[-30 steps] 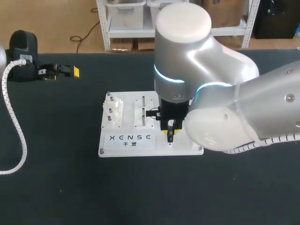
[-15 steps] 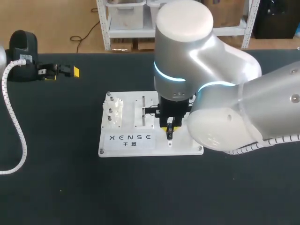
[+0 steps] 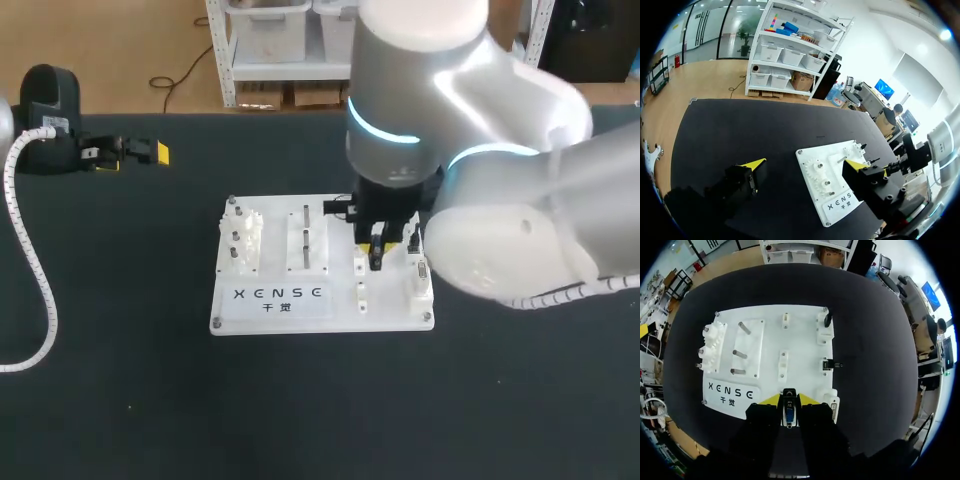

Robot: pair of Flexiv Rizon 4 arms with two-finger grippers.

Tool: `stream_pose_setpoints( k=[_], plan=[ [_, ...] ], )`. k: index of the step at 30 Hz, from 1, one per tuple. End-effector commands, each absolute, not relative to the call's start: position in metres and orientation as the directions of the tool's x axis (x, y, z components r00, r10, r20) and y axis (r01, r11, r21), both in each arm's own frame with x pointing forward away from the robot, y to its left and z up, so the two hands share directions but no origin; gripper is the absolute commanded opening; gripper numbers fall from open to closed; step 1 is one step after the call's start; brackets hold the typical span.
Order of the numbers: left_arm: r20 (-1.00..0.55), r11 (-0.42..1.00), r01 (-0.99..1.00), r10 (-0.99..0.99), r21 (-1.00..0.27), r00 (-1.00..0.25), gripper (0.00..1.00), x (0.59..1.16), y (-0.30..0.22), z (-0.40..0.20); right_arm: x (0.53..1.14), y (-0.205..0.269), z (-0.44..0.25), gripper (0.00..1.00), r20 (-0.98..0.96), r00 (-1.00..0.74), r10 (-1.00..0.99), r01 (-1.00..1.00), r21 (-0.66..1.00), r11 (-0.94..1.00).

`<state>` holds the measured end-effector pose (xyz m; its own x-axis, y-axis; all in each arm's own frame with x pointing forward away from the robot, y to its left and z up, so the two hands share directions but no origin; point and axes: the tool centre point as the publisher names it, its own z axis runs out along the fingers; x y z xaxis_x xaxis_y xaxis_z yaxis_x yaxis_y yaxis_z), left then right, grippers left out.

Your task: Insert the USB connector, Ethernet cable, and multi-pin plug into their matching sockets one by one.

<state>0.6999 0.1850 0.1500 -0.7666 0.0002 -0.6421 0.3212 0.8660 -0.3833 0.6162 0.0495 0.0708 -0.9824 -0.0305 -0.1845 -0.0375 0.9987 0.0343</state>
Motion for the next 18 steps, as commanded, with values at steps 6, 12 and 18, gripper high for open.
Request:
stream_pose_setpoints(
  k=[6,12,18],
  plan=[
    [-0.642,0.866,0.321,0.0,-0.383,-0.767,1.0,0.7,0.185,0.15,0.612,0.027,0.091,0.0,-0.192,-0.981,-0.021,-0.029,0.039,0.999],
    [-0.642,0.866,0.321,0.0,-0.383,-0.767,1.0,0.7,0.185,0.15,0.61,0.015,0.092,0.0,-0.191,-0.981,-0.017,-0.024,0.035,0.999],
    [-0.642,0.866,0.321,0.0,-0.383,-0.767,1.0,0.7,0.185,0.15,0.609,0.007,0.091,0.0,-0.194,-0.981,-0.018,-0.024,0.029,0.999]
  ],
)
